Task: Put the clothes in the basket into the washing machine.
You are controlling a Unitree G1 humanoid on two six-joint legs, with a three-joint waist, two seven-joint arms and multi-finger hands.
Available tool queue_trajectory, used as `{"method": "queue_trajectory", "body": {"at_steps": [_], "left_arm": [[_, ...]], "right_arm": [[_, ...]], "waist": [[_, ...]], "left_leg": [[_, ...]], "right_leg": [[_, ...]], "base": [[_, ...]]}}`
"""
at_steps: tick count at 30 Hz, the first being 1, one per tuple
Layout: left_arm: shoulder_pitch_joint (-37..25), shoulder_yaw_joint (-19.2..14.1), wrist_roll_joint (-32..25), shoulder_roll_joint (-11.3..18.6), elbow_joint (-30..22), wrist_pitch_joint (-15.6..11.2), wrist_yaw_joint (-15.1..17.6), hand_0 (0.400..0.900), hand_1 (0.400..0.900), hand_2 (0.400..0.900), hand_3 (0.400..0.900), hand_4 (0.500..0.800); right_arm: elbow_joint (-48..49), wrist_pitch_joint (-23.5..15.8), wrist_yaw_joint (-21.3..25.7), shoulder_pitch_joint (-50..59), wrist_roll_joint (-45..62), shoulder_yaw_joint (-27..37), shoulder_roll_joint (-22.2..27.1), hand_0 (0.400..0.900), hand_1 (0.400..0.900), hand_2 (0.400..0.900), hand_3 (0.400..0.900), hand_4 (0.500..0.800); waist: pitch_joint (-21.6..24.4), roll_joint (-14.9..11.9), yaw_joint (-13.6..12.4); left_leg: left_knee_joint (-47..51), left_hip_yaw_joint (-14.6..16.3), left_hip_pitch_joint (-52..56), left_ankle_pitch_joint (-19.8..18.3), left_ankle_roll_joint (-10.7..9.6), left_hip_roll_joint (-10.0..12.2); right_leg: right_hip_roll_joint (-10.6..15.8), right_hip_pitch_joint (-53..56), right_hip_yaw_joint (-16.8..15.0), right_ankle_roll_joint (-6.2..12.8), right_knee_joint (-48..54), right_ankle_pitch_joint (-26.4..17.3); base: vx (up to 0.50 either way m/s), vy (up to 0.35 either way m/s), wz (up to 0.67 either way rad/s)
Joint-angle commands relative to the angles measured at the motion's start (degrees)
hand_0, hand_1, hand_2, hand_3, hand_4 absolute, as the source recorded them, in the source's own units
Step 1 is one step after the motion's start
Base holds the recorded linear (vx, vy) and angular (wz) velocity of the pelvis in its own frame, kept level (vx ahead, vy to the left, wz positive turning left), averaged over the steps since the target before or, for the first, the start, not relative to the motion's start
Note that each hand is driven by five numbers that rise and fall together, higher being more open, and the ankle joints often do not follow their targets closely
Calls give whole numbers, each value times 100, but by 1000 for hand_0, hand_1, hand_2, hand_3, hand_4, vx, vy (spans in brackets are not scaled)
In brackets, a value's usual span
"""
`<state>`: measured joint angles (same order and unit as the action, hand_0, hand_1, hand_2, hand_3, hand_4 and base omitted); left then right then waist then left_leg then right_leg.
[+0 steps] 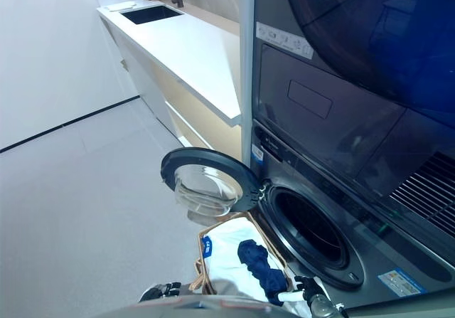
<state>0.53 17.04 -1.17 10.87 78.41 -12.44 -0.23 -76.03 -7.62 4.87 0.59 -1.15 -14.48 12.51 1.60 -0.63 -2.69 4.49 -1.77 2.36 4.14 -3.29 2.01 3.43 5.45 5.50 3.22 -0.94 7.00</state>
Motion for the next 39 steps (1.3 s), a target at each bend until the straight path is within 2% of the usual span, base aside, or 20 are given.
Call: {"method": "queue_trajectory", "body": {"at_steps": [1, 15, 23, 28, 32, 39], "left_arm": [[-349, -160, -64, 125, 312, -106, 112, 900, 900, 900, 900, 800], [-354, -170, -15, 120, 405, -55, 173, 900, 900, 900, 900, 800], [-502, 8, -43, 90, 352, -75, 219, 900, 900, 900, 900, 800], [-657, 193, -161, 16, 239, -94, 286, 900, 900, 900, 900, 800], [-878, 459, -356, -93, 54, -121, 417, 900, 900, 900, 900, 800], [-978, 700, -568, -158, -383, -191, 570, 900, 900, 900, 900, 800]], "right_arm": [[53, -170, 170, 270, 48, -208, 45, 900, 900, 900, 900, 800], [-12, -123, 311, 453, -107, -238, 58, 900, 900, 900, 900, 800], [-169, -54, 388, 1052, -235, -438, 224, 900, 900, 900, 900, 800], [-184, -29, 529, 1503, -260, -530, 371, 900, 900, 900, 900, 800], [-235, 36, 772, 2300, -228, -692, 573, 900, 900, 900, 900, 800], [-433, 89, 1064, 3148, -183, -761, 873, 900, 900, 900, 900, 800]], "waist": [[213, -210, 14], [144, -177, -33], [-133, -46, -214], [-367, 124, -317], [-848, 425, -476], [-1355, 839, -747]], "left_leg": [[-19, -71, -158, -341, 351, -357], [-5, -121, -258, -306, 352, -381], [-14, -295, -788, -110, 352, -472], [-45, -404, -1198, 12, 357, -538], [-268, -516, -1748, 99, 390, -615], [-773, -495, -2445, 87, 410, -776]], "right_leg": [[81, -440, -40, 134, 342, -877], [97, -517, 0, 141, 346, -900], [172, -942, 235, 154, 340, -1029], [230, -1316, 347, 148, 296, -1115], [347, -1899, 442, 87, -122, -1055], [494, -2542, 482, 22, -571, -964]], "base": [[0, 0, 0], [1, 0, 4], [-57, 8, 25], [-75, 26, 19], [-106, 59, 17], [-68, 77, 5]]}}
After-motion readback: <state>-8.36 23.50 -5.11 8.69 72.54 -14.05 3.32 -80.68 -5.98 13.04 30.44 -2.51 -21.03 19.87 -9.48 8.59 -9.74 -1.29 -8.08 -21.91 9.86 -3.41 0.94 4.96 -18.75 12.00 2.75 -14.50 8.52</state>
